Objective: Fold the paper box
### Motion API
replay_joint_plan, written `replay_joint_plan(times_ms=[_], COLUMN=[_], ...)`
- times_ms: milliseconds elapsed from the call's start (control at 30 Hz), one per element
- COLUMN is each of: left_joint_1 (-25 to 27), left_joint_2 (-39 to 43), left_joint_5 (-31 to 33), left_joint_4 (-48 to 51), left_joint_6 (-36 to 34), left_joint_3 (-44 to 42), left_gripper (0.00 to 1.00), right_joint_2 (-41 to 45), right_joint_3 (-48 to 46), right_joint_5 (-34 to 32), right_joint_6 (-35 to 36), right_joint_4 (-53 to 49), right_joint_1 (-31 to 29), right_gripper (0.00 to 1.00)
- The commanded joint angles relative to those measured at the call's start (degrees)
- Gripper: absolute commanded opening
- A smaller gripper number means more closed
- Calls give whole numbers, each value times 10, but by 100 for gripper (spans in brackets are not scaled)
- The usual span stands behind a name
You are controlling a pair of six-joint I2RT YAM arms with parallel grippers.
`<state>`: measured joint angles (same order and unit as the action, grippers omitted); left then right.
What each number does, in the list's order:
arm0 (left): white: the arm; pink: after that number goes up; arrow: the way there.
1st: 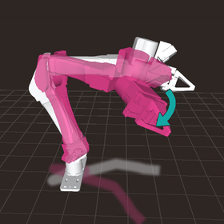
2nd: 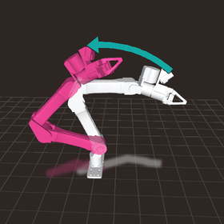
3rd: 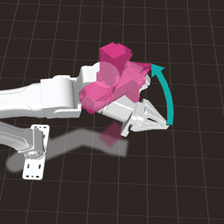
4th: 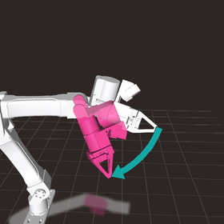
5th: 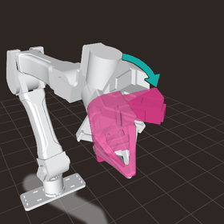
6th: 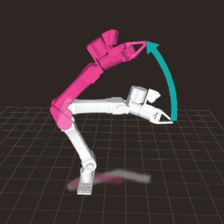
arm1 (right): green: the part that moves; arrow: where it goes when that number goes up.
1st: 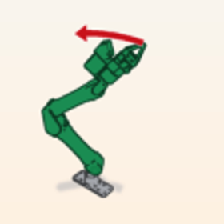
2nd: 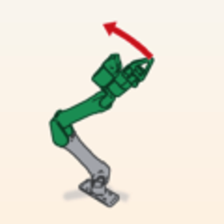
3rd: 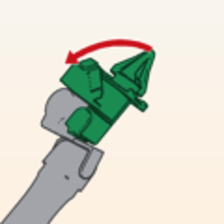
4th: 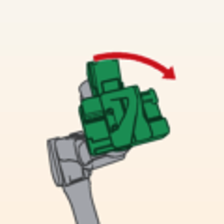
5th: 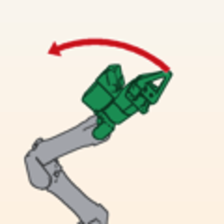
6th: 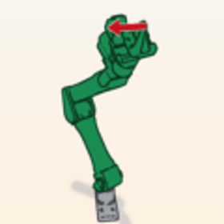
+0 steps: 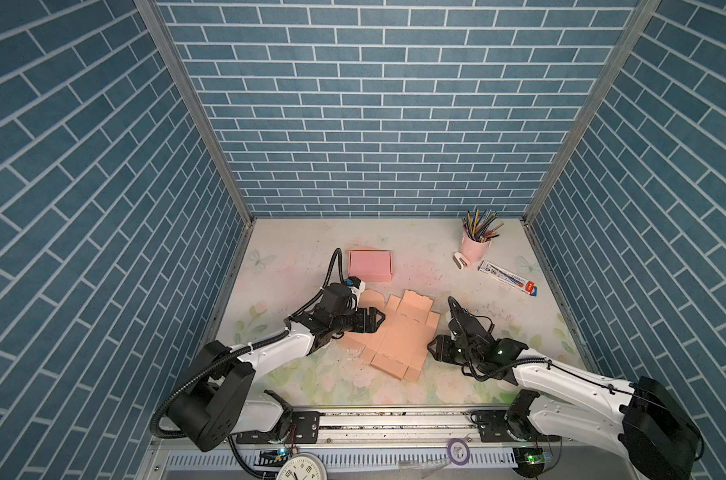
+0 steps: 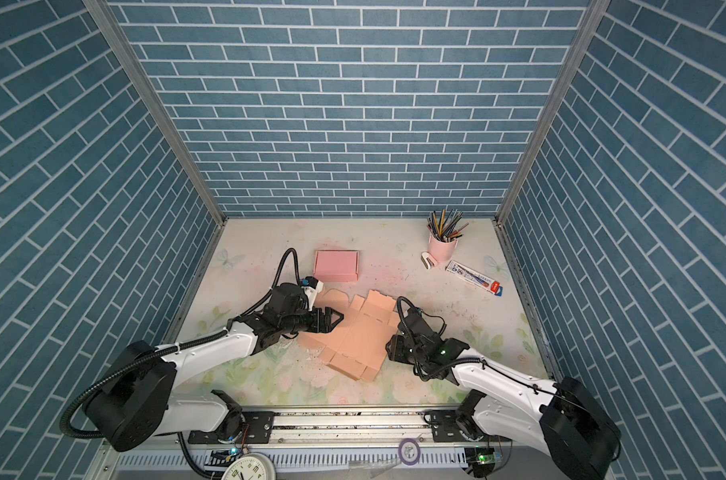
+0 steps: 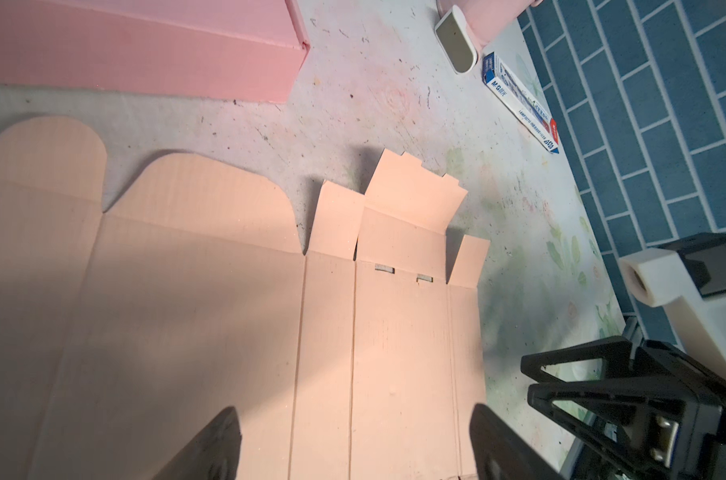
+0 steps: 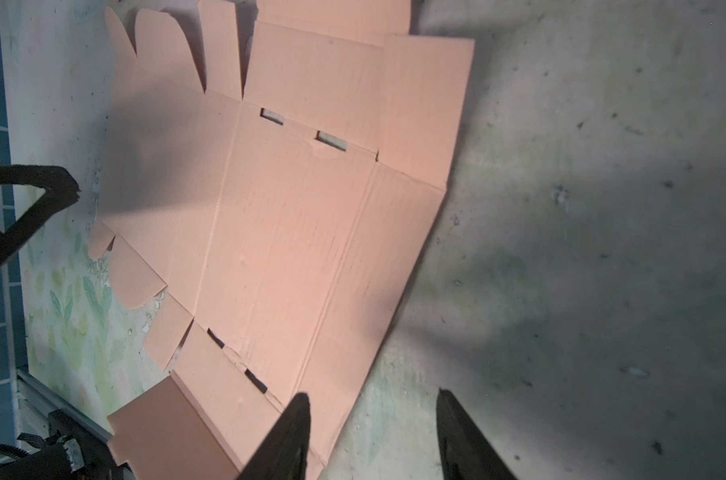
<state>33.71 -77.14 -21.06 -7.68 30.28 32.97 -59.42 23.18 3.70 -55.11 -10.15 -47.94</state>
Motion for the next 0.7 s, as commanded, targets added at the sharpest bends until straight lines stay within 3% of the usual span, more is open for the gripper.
replay_joint_plan(times_ms=[0,667], left_joint_1=[3,48], left_joint_2=[-15,-45], left_joint_5=[-5,4], left_joint_4=[-14,-3], left_joint_6=[-8,11], left_joint_3=[-13,-34], left_gripper=[86,80], right_joint_2=[14,-75], right_joint_3=[-15,-78], right_joint_5=[21,94], right_joint_6=[-22,16], right_joint_4=[49,221], right_joint_1=[14,87], right_gripper=[51,47])
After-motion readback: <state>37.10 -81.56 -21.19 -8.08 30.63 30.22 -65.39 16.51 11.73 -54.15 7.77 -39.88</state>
